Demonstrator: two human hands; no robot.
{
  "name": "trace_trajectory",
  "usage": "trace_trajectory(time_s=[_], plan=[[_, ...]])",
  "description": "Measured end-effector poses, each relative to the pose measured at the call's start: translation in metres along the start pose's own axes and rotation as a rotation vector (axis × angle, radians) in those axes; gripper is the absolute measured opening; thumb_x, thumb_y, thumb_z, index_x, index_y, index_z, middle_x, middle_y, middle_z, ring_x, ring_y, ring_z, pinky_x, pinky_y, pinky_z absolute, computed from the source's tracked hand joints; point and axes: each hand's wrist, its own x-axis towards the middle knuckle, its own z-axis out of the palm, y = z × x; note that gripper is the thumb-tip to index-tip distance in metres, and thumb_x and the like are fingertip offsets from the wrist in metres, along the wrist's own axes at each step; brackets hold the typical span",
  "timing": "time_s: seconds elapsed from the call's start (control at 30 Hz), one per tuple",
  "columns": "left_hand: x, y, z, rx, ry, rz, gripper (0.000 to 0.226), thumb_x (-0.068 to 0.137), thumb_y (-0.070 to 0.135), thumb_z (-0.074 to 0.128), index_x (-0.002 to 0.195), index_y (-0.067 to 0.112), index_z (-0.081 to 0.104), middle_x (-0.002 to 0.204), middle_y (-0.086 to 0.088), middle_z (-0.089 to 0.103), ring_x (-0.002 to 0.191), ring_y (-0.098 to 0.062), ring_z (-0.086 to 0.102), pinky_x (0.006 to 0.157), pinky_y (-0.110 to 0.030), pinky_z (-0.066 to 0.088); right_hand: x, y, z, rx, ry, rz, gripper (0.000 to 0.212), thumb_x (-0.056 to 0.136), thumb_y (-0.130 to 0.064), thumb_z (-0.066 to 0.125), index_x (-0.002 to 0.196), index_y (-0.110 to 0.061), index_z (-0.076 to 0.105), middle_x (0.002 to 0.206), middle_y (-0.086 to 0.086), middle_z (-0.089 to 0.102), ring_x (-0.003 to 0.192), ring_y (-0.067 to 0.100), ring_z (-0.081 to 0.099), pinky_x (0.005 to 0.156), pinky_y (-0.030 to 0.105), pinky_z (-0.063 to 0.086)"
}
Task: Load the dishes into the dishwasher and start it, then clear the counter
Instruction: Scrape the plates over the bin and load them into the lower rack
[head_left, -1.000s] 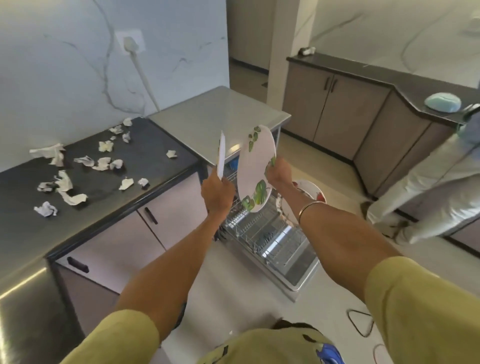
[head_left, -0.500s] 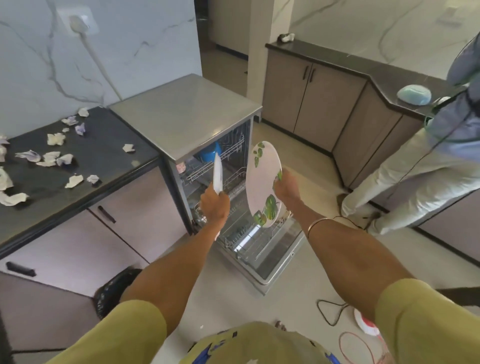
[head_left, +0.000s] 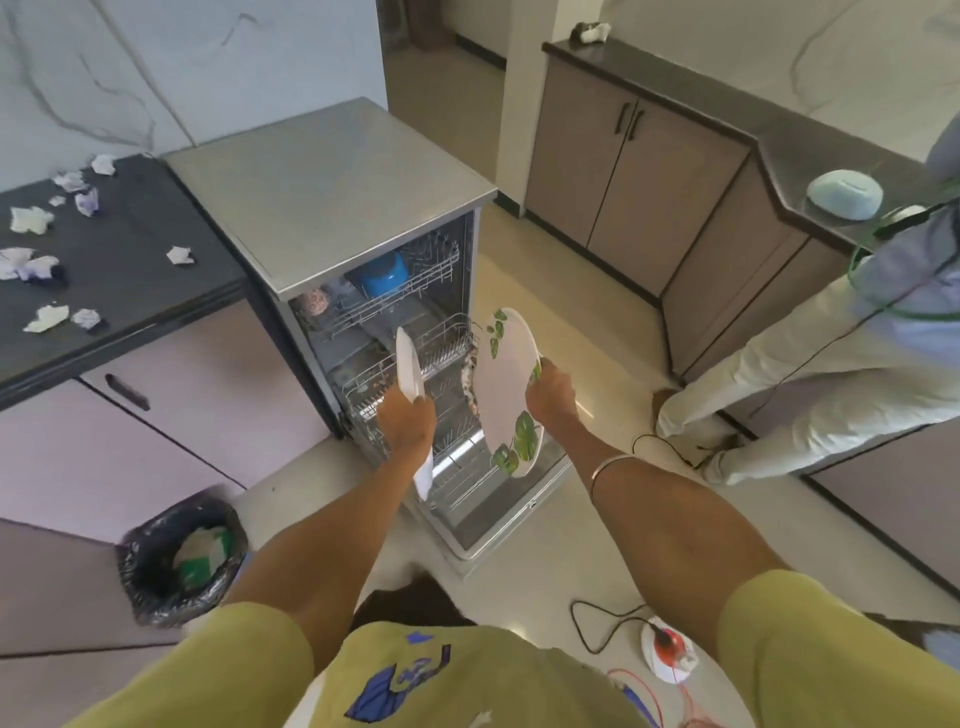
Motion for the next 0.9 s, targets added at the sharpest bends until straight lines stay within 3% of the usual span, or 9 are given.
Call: trace_trajectory(time_s=[0.1,0.23,0.37,0.57,0.83,0.9], plan=[[0.003,0.005,0.022,0.055,0.009,-0.024,0.036,0.092,0.003,0.056,0.127,-0.005,0.056,0.124,-0.022,0.064,0.113,-0.037,0.062,0.088,-0.042,0.054,0.018,0.010,0.003,0.003,-0.012,-0.002,0.041,0.091,-0.002,0.048,0.129,-0.009,0.058,0.109,0.014,0.069,0.090,0.034,0.067,0.077,0.046,0.060],[0.022,0.009,0.055,0.019,-0.018,-0.074,0.034,0.092,0.002,0.056,0.125,-0.005,0.058,0.119,-0.019,0.067,0.106,-0.035,0.066,0.077,-0.034,0.054,0.052,0.013,0.000,-0.026,-0.069,-0.013,0.040,0.091,-0.003,0.049,0.129,-0.010,0.058,0.107,0.014,0.069,0.090,0.034,0.068,0.076,0.050,0.060],[0.047,0.007,0.095,-0.012,0.029,-0.149,0.037,0.087,0.003,0.059,0.124,-0.005,0.059,0.117,-0.022,0.067,0.105,-0.039,0.067,0.083,-0.048,0.058,0.088,0.024,0.000,-0.053,-0.115,0.005,0.045,0.089,-0.002,0.044,0.130,-0.013,0.058,0.107,0.015,0.067,0.097,0.039,0.066,0.079,0.055,0.058],[0.067,0.022,0.128,0.006,0.030,-0.239,0.042,0.088,0.006,0.062,0.128,-0.005,0.057,0.122,-0.024,0.065,0.110,-0.041,0.064,0.091,-0.054,0.054,0.133,0.026,-0.017,-0.066,-0.170,0.031,0.044,0.093,0.001,0.041,0.134,-0.007,0.056,0.113,0.018,0.068,0.095,0.036,0.066,0.070,0.034,0.052],[0.100,0.044,0.156,-0.037,0.060,-0.332,0.046,0.087,0.003,0.060,0.132,-0.003,0.054,0.128,-0.022,0.062,0.115,-0.041,0.061,0.096,-0.055,0.051,0.189,0.021,-0.006,-0.127,-0.261,0.036,0.041,0.091,-0.002,0.046,0.129,-0.012,0.058,0.113,0.016,0.068,0.098,0.038,0.066,0.079,0.039,0.055],[0.110,0.048,0.166,-0.050,0.087,-0.372,0.048,0.087,0.004,0.060,0.134,0.001,0.054,0.129,-0.021,0.062,0.115,-0.041,0.061,0.094,-0.058,0.050,0.203,0.016,-0.001,-0.153,-0.298,0.037,0.043,0.091,-0.007,0.046,0.131,-0.018,0.057,0.115,0.014,0.067,0.100,0.039,0.065,0.086,0.048,0.056]])
